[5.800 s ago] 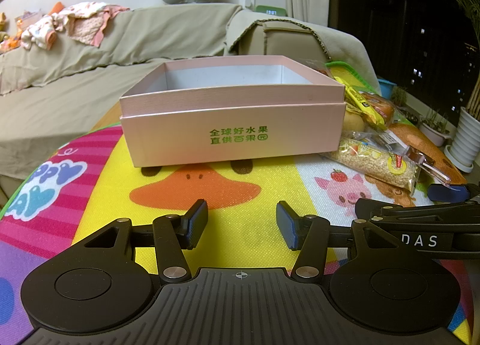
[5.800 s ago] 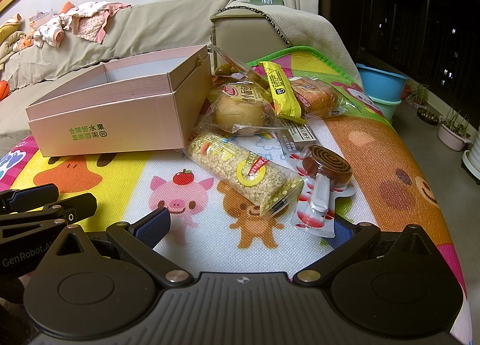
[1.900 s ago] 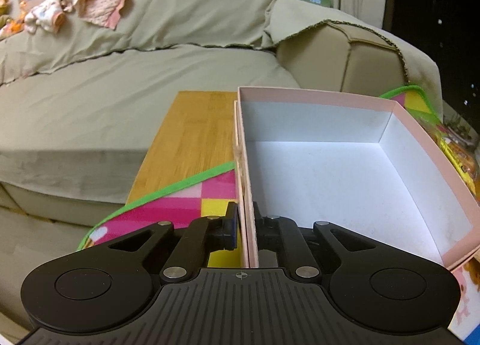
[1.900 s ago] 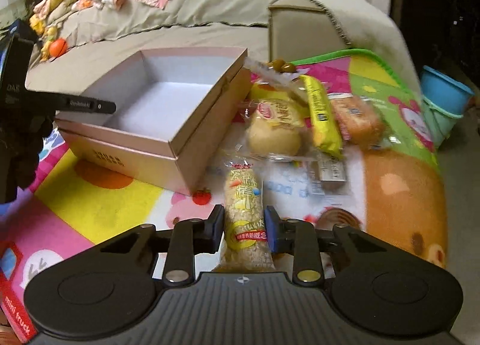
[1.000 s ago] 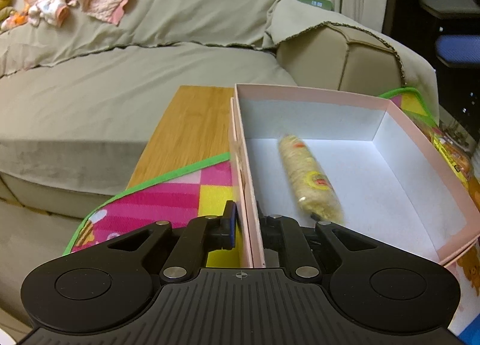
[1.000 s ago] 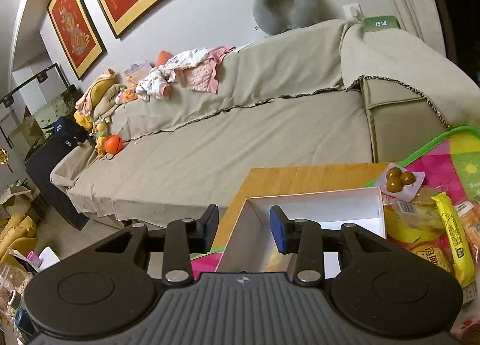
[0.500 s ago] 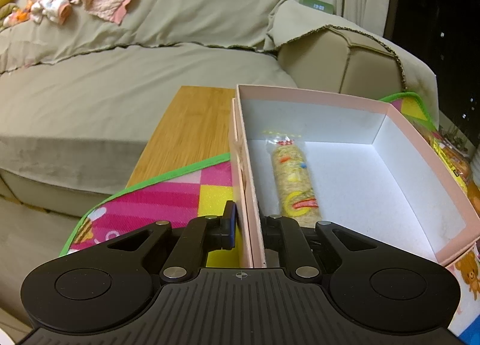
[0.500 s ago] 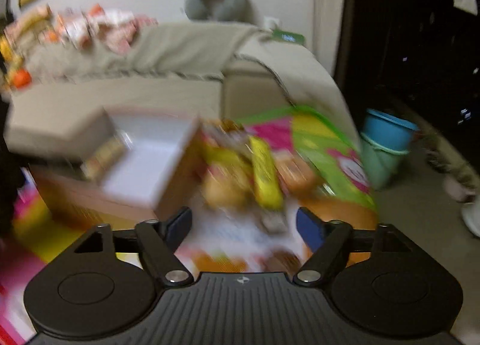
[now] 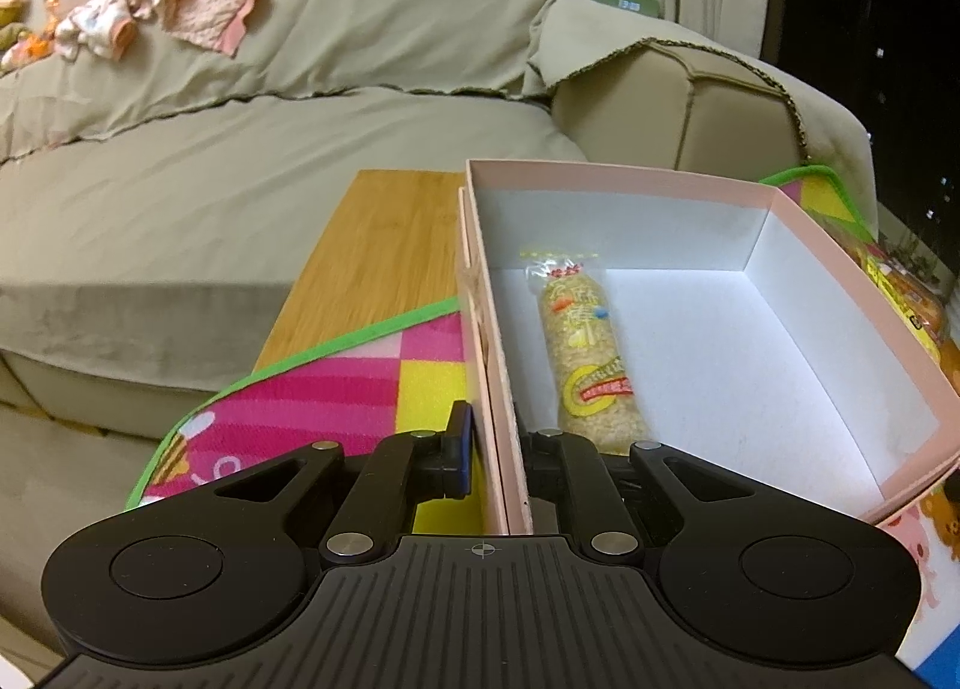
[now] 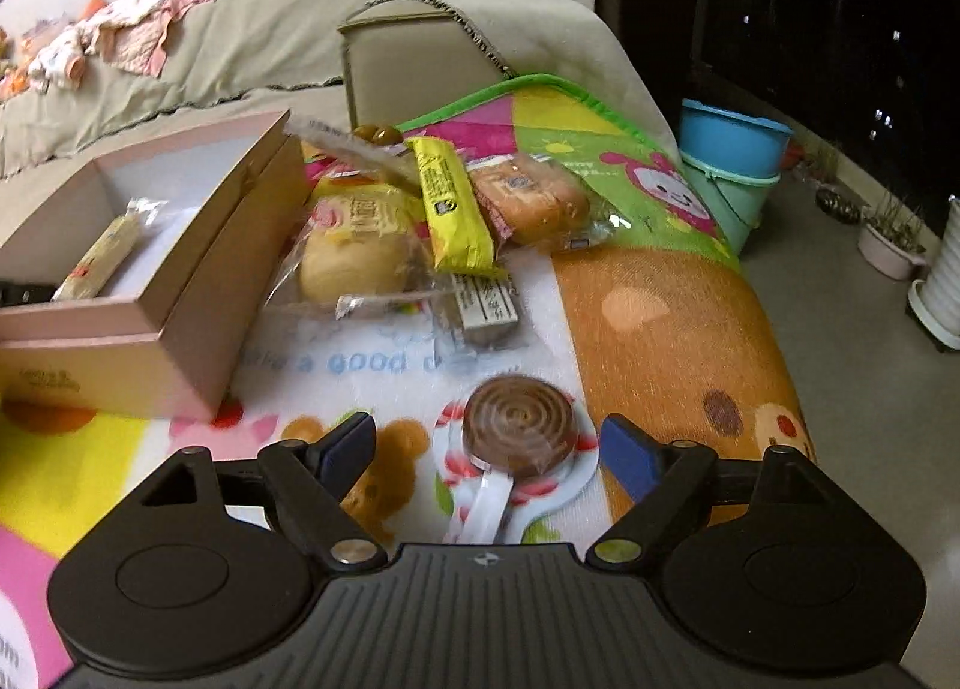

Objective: Organize objects
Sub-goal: 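Grasp the chocolate lollipop with the right tool and place it in the box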

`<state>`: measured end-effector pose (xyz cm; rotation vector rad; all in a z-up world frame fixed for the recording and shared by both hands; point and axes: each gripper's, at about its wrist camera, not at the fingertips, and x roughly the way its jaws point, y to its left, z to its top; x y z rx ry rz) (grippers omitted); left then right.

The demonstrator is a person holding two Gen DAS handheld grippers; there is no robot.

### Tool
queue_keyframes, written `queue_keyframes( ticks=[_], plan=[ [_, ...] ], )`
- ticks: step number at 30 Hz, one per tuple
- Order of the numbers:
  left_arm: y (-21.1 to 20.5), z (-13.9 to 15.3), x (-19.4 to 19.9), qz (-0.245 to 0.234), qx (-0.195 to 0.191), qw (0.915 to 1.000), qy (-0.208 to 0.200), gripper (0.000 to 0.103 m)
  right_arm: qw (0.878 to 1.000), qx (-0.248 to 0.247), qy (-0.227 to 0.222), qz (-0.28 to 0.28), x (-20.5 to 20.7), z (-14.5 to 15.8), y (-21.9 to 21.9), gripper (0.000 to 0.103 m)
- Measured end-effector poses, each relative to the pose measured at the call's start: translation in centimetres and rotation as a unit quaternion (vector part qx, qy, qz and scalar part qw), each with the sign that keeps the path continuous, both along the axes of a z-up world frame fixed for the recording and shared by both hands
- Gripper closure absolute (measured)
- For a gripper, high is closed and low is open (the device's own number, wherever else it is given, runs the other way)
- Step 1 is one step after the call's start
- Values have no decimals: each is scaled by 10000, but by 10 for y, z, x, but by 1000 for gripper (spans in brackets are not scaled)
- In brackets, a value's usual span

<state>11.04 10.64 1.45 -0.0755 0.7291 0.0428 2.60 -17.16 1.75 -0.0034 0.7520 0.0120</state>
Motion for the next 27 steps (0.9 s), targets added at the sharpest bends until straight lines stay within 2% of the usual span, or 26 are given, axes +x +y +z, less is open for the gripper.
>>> queue_keyframes(
  ticks=[1, 3, 4, 5, 6, 13, 17, 27],
  plan=[
    [0, 0, 0, 2, -10, 10000, 5, 92, 10000, -20, 1, 9, 3, 2, 1, 21],
    [1, 0, 0, -1, -28, 10000, 9, 92, 9999, -114, 4, 75, 4, 3, 4, 32],
    [0, 0, -1, -1, -31, 10000, 8, 92, 9998, -150, 4, 128, 3, 5, 5, 45],
    [0, 0, 0, 2, -33, 10000, 9, 92, 9996, -195, 20, 184, 2, 7, 7, 53],
    [1, 0, 0, 2, -32, 10000, 8, 92, 9994, -225, 49, 244, 1, 10, 8, 57],
    [1, -1, 0, 4, -57, 10000, -2, 91, 9980, -237, 167, 562, -21, 29, 12, 58],
    [1, -1, 0, 8, -81, 10000, -12, 91, 9971, 48, 35, 763, -34, 58, 13, 58],
    [2, -1, -1, 4, -130, 9999, -13, 91, 9830, 338, -935, 1544, -41, 147, 49, 58]
  ],
)
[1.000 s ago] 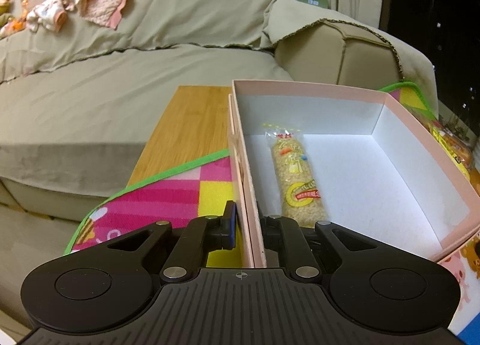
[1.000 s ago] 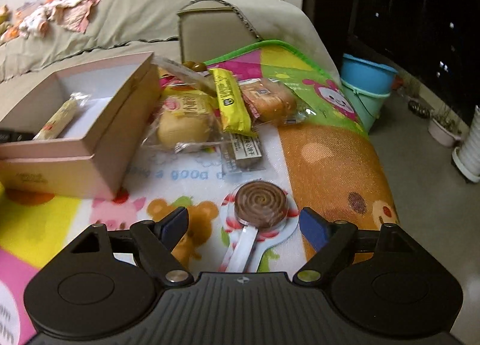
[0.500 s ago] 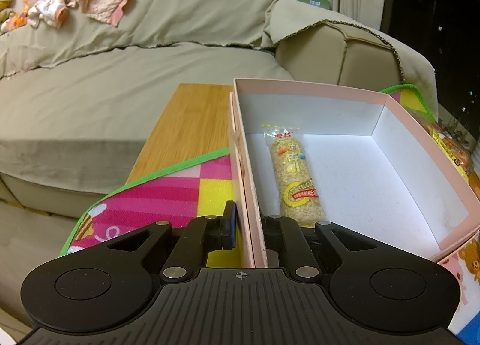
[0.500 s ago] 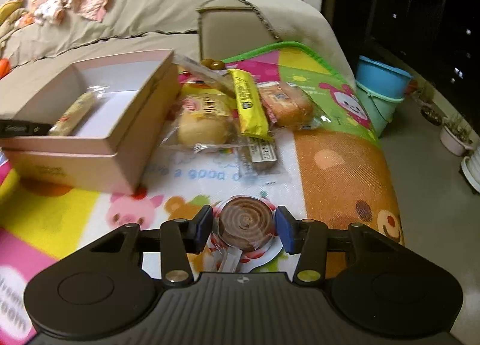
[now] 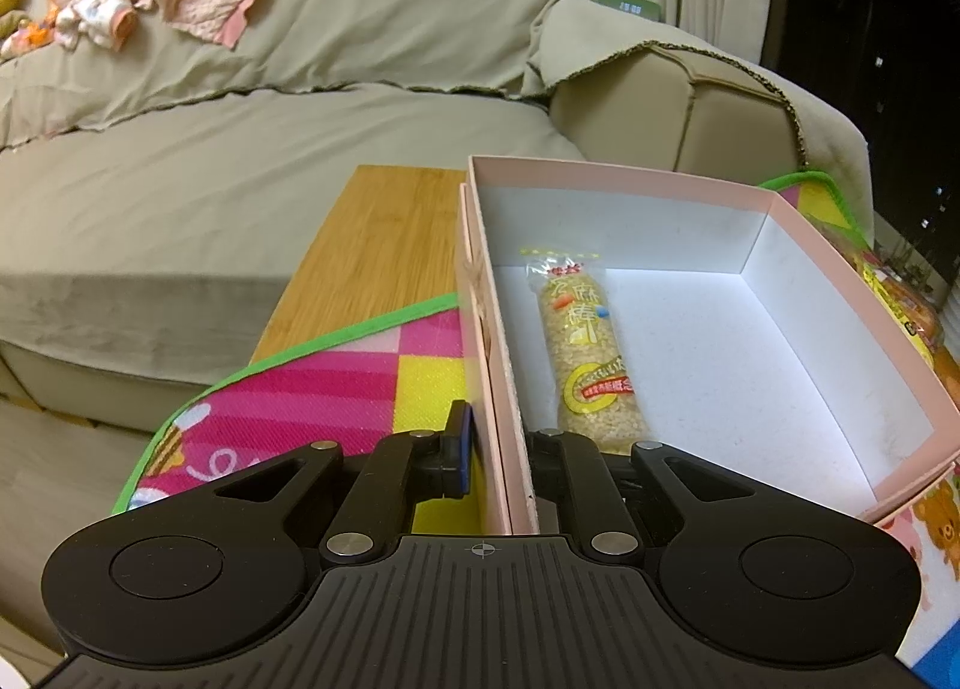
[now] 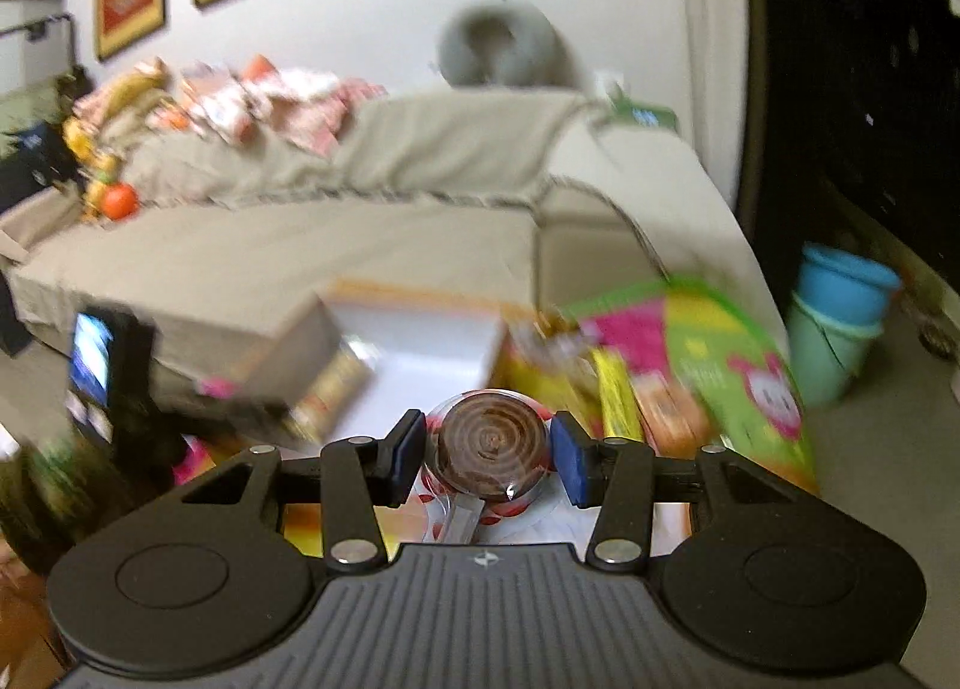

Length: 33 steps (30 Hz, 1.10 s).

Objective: Organize objects
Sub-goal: 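Grasp the chocolate lollipop with the right tool and place it in the box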

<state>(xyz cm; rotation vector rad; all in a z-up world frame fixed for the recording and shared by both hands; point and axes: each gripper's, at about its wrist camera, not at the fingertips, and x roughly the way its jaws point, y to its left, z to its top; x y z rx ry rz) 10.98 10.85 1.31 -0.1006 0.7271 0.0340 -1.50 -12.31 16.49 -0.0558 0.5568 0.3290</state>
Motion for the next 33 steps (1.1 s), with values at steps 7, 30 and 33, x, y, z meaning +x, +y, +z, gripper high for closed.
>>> queue_keyframes(
  ticks=[7, 30, 33],
  plan=[
    [-1, 0, 1, 0, 15, 10000, 15, 91, 9977, 311, -432, 429, 50, 41, 44, 58],
    [1, -2, 1, -18, -41, 10000, 9, 90, 9697, 521, 2079, -1173, 293, -54, -2, 14],
    [0, -2, 1, -23, -31, 10000, 14, 90, 9460, 841, 2659, -1654, 333, -92, 1, 14]
  ],
)
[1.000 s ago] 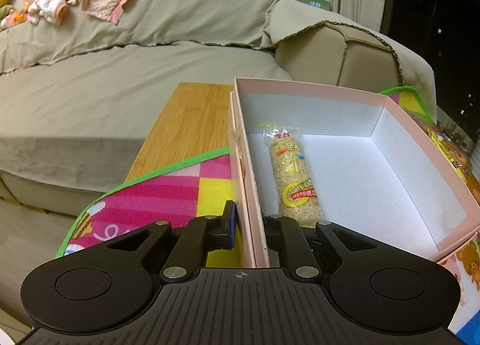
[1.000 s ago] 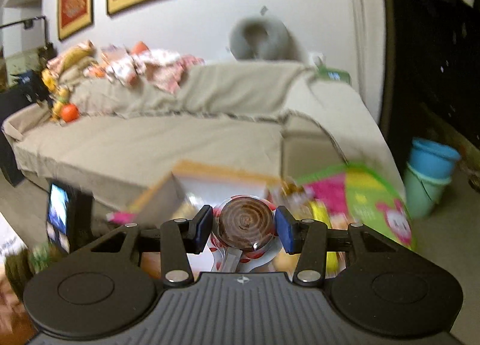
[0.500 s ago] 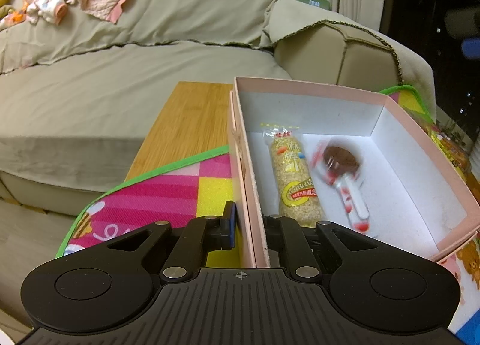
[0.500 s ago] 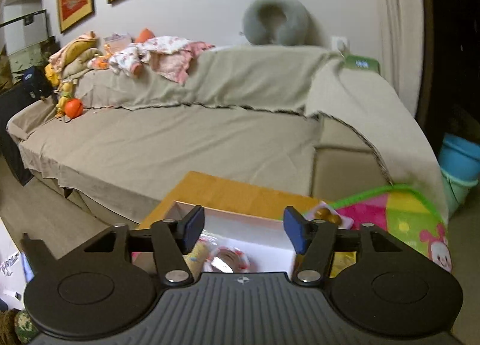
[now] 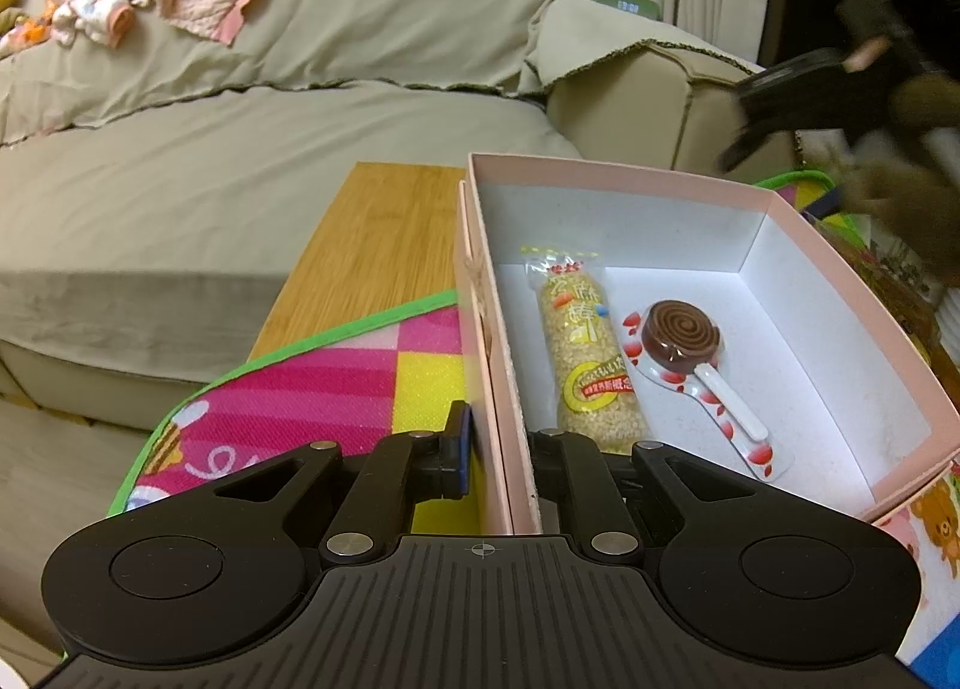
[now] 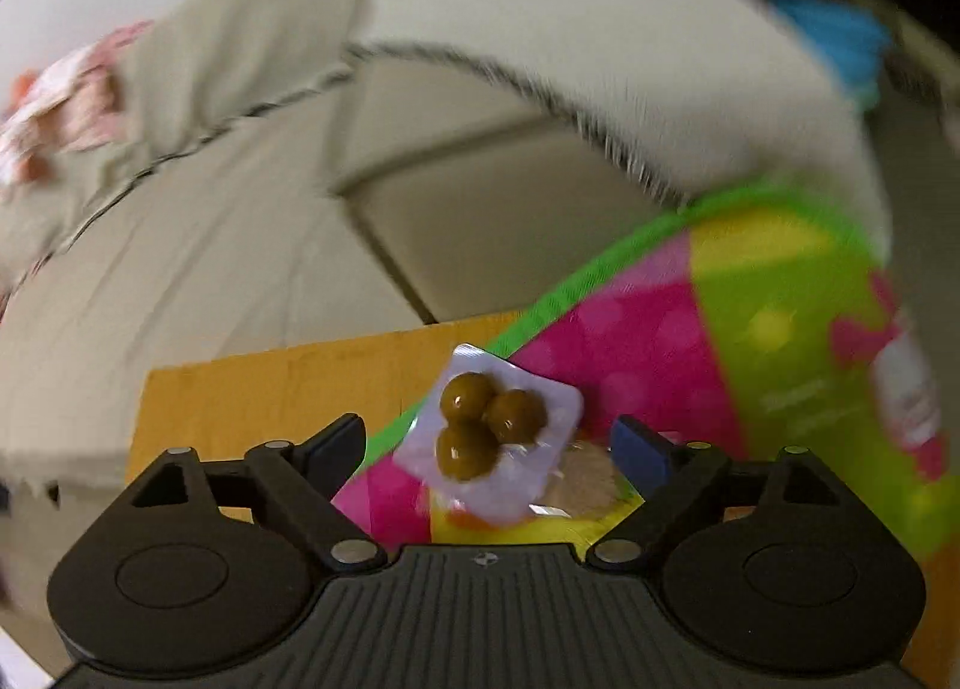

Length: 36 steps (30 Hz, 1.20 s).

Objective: Organize objects

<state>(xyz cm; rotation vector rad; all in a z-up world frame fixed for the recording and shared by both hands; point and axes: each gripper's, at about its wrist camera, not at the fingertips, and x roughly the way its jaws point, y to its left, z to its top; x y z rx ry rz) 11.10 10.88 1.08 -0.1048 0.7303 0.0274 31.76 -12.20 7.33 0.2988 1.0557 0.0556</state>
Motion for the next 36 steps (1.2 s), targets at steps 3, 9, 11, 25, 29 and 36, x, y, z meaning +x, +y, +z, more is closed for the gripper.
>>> queue_keyframes(
  ticks=[3, 9, 11, 25, 29, 36],
  plan=[
    [0, 0, 0, -2, 4, 10000, 3, 90, 9994, -217, 195, -175, 25, -26, 17, 13],
    [0, 1, 0, -28, 0, 10000, 2, 90, 9928, -1085, 231, 450, 36, -35, 39, 30],
    [1, 1, -1, -21, -20, 10000, -1, 90, 9932, -1029, 170, 512, 26, -28, 26, 35],
    [2, 1, 0, 90, -127, 9999, 0, 90, 9931, -355, -758, 817, -126, 66, -74, 76],
    [2, 0, 0, 84, -86, 9999, 10, 91, 9936, -271, -788, 766, -116, 54, -73, 63],
    [1, 1, 0, 26, -12, 10000, 21, 91, 9909, -635, -703, 953, -42, 14, -11, 52]
  ],
)
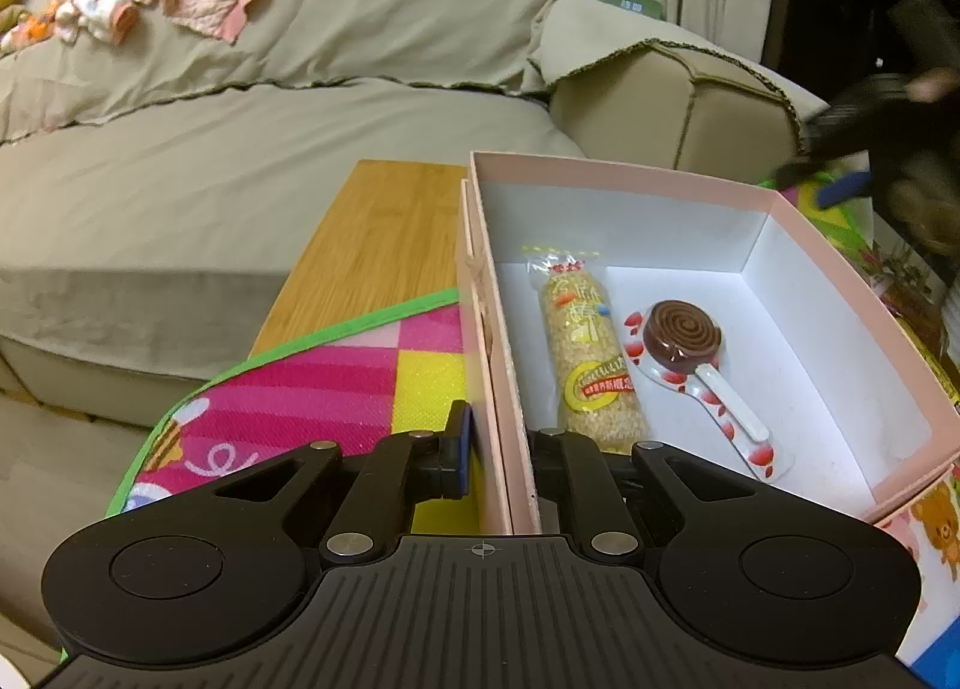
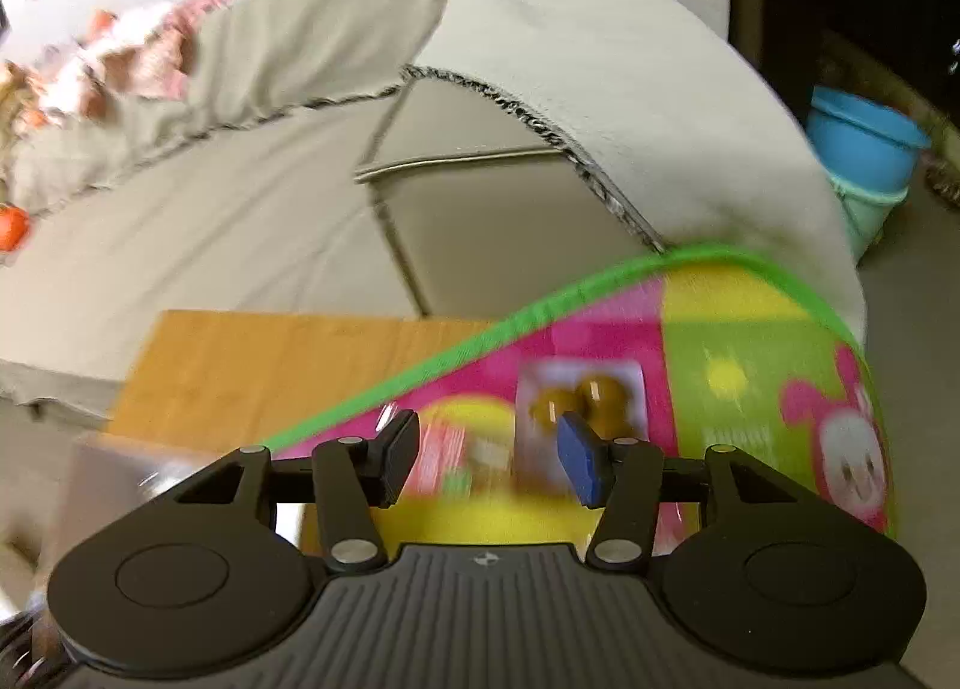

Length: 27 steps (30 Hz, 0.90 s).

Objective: Organize objects

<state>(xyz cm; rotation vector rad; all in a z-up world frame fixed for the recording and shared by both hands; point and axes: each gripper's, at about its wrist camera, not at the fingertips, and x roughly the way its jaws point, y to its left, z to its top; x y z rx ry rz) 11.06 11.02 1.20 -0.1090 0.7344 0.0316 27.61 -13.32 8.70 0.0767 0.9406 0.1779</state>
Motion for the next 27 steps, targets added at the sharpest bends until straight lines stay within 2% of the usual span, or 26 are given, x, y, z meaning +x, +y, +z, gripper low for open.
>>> queue_keyframes(
  ticks=[2, 5, 7, 9, 12, 16, 21, 24, 26, 27],
  plan=[
    [0, 0, 0, 4, -3, 10000, 1, 91, 9996, -74, 165, -230, 30, -17, 5, 52],
    [0, 0, 0, 11, -7, 10000, -1, 91, 9963, -691, 182, -467, 60, -41, 9, 52],
    [0, 0, 0, 12, -17, 10000, 2, 91, 9944, -928, 360, -360, 67, -48, 6, 52],
    [0, 0, 0, 20, -28, 10000, -7, 91, 9954, -823, 468, -117, 59, -48, -3, 52],
    [0, 0, 0, 36, -59, 10000, -20, 90, 9947, -756, 667, 210, 30, -45, -16, 52],
    [-1, 0, 1, 43, -67, 10000, -15, 90, 9933, -675, 784, 507, -30, -41, -31, 52],
    [0, 0, 1, 41, -66, 10000, -13, 90, 9950, -173, 872, 455, -101, -29, -48, 52],
    [0, 0, 2, 46, -67, 10000, -14, 91, 9971, 502, 417, 382, -140, -1, -73, 51],
    [0, 0, 1, 51, -81, 10000, -22, 90, 9976, 675, -63, 160, -166, 21, -94, 39],
    [1, -1, 0, 56, -90, 9999, -28, 90, 9975, 613, -340, -17, -181, 29, -104, 37]
  ],
)
